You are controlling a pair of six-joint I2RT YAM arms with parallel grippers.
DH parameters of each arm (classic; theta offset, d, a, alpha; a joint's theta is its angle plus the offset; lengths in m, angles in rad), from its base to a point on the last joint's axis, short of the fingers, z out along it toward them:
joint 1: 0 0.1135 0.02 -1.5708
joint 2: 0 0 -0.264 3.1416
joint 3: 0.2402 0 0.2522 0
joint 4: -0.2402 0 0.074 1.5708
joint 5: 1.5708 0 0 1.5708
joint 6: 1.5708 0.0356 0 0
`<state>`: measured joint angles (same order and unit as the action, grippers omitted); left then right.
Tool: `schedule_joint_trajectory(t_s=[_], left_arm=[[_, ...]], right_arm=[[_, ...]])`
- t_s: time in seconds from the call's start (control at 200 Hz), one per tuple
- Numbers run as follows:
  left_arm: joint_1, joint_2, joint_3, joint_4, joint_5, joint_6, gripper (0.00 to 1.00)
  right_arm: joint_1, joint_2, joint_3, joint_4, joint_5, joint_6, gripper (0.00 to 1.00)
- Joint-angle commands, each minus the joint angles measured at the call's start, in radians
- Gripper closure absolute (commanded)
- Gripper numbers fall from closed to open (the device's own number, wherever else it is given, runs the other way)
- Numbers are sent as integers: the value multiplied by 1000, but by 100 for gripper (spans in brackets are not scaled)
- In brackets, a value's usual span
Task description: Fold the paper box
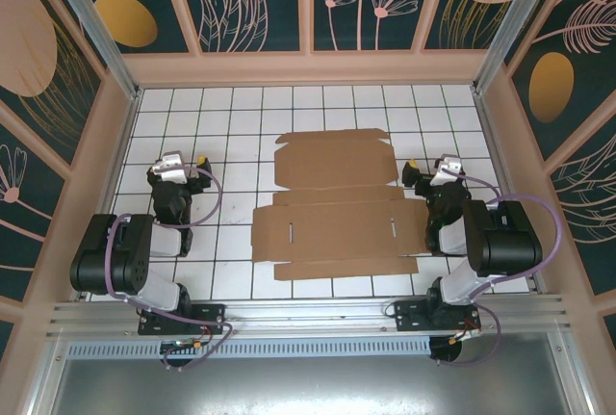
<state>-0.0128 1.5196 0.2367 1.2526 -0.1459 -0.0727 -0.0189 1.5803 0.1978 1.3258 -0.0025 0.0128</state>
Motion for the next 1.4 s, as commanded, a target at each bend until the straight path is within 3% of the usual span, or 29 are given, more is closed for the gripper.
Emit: schedule_joint_trajectory(t_s=[0.0, 0.561, 0.671, 0.786, 0.871, 1.016, 1.066, 1.151, 1.201, 1.246, 1.331, 1.391], left_arm=[[6, -2, 0, 14, -9, -12, 1], [7, -8, -1, 19, -5, -11, 1], [4, -107, 63, -173, 24, 7, 1], [-16, -260, 171, -417, 6, -42, 1], [-57, -364, 275, -601, -45, -149, 1], [-201, -448, 420, -752, 97, -180, 1], [-281, -462, 501, -873, 51, -180, 1], [-371, -447, 647, -1126, -22, -232, 1], [-371, -427, 727, -1295, -52, -396, 1], [-372, -405, 794, -1416, -35, -442, 1], [-371, -378, 788, -1491, -39, -549, 1], [-370, -371, 744, -1424, 81, -579, 1]], right_arm=[[-10, -15, 22, 0, -22, -8, 1], [-18, -14, 25, -5, -43, -1, 1], [-16, -29, 35, -32, -60, -15, 1], [69, -179, 179, -387, 10, -99, 1], [183, -282, 272, -498, 110, -88, 1], [435, -457, 405, -648, 203, -148, 1], [500, -502, 478, -750, 237, -101, 1], [596, -545, 650, -1050, 396, 100, 1], [596, -554, 757, -1289, 313, 218, 1], [585, -562, 820, -1445, 229, 275, 1], [523, -598, 797, -1475, 90, 336, 1], [428, -616, 760, -1500, -31, 427, 1]])
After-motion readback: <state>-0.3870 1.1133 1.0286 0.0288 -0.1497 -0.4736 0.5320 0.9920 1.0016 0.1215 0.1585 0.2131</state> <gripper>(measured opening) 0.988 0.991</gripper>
